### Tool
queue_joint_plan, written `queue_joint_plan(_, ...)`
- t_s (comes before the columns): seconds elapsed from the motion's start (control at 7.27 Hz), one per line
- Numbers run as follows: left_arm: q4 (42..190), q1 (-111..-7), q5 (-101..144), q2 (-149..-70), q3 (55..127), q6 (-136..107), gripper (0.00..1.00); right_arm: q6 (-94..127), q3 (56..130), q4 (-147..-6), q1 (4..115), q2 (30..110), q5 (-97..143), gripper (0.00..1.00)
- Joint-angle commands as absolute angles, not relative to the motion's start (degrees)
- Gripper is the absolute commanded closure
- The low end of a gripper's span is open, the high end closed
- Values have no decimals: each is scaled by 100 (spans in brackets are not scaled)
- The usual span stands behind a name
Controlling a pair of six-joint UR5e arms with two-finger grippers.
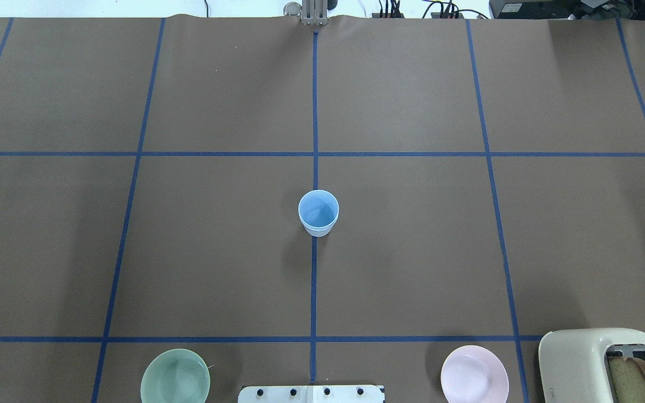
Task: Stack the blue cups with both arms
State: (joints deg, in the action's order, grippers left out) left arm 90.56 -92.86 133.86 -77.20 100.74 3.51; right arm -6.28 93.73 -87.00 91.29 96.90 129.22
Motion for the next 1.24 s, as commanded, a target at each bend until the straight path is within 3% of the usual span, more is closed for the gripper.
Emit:
queue_joint_plan(0.0, 9062, -9290, 13377, -7629, 10090, 352, 1, -624, 9378, -8684, 9123, 9651, 13016, 0)
queue_joint_plan(1.1, 9070, -9290, 13377, -7629, 10090, 352, 1, -624, 9378, -8675, 9123, 9606, 13140, 0)
